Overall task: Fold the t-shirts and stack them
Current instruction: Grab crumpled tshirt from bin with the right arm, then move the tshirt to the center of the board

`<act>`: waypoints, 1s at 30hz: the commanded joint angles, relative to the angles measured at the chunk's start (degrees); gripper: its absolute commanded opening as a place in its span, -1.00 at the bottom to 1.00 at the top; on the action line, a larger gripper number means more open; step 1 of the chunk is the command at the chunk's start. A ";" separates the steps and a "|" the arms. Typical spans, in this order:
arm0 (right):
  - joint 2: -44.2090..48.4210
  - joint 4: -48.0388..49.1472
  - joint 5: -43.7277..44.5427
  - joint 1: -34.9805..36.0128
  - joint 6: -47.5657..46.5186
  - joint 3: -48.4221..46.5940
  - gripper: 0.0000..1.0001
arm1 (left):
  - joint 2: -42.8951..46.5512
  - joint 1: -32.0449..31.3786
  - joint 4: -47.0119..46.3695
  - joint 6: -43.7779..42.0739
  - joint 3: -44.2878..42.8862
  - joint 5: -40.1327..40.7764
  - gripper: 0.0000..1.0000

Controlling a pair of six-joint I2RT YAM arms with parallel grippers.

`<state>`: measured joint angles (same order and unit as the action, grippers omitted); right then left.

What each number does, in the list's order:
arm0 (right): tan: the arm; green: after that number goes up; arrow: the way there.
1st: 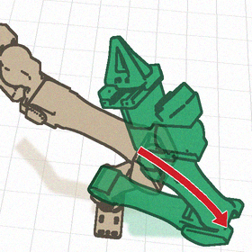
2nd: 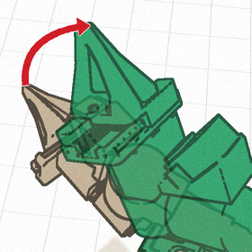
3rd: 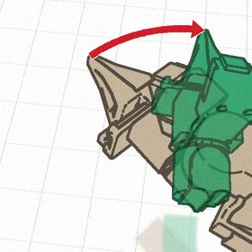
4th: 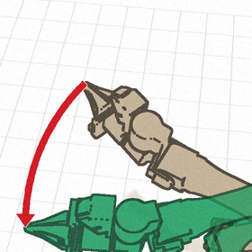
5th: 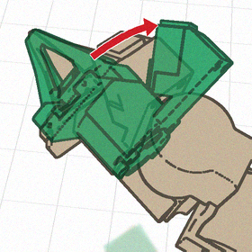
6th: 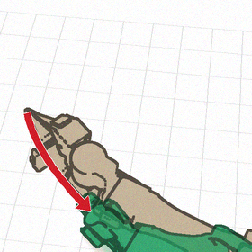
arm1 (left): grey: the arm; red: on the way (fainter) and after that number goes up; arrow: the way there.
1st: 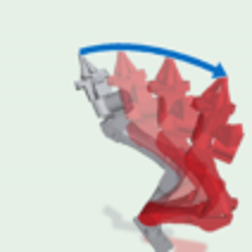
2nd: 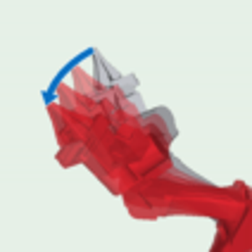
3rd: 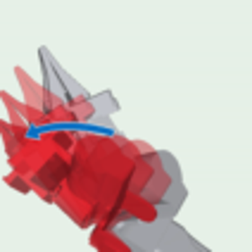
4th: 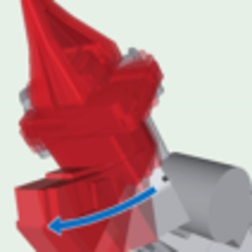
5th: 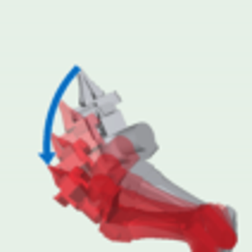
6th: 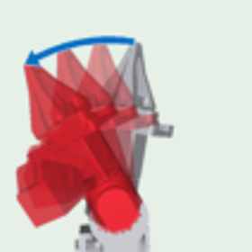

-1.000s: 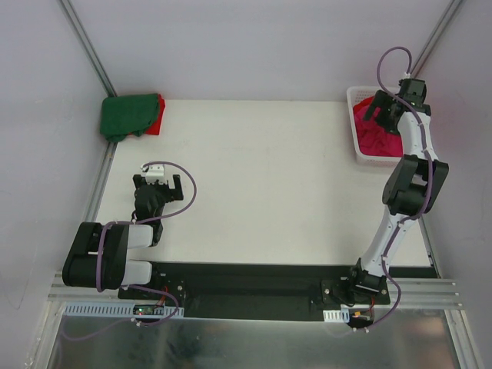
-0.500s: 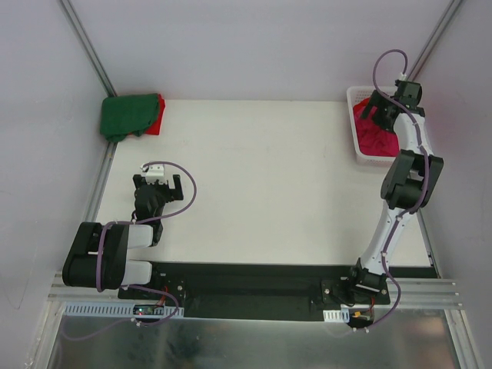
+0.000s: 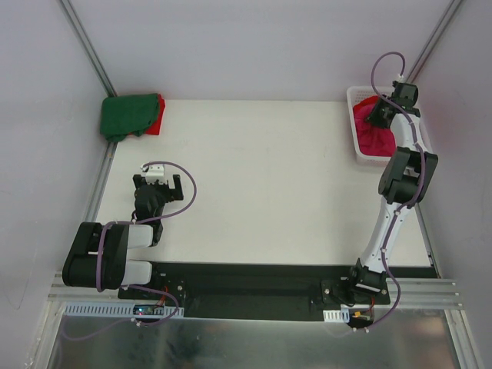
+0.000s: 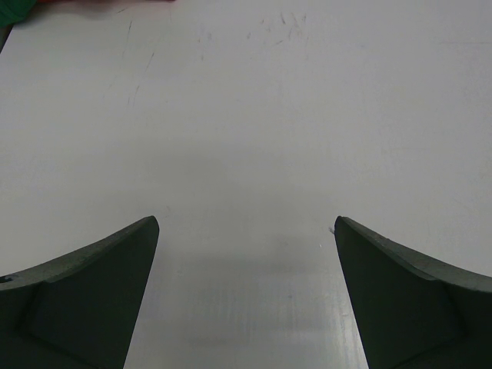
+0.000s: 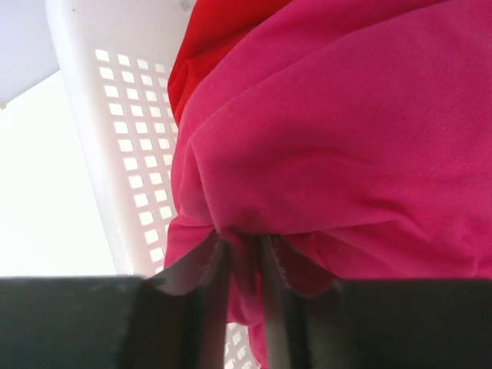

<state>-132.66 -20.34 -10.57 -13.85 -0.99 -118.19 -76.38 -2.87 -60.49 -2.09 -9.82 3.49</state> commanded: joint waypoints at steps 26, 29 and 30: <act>41.15 8.56 3.54 3.56 3.46 17.91 -0.98 | 0.00 0.85 -1.74 0.51 -1.16 -0.41 0.99; 45.11 6.46 1.35 7.59 1.35 15.54 -0.98 | 0.09 0.94 -1.74 0.51 -1.25 -0.41 0.99; 45.82 4.62 0.56 10.39 -0.48 13.36 -0.98 | 0.00 0.85 -1.74 0.51 -1.16 -0.41 0.99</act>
<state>-92.18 -15.35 -6.22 -9.91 1.85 -99.63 -76.38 -2.50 -60.47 -2.07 -9.82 3.49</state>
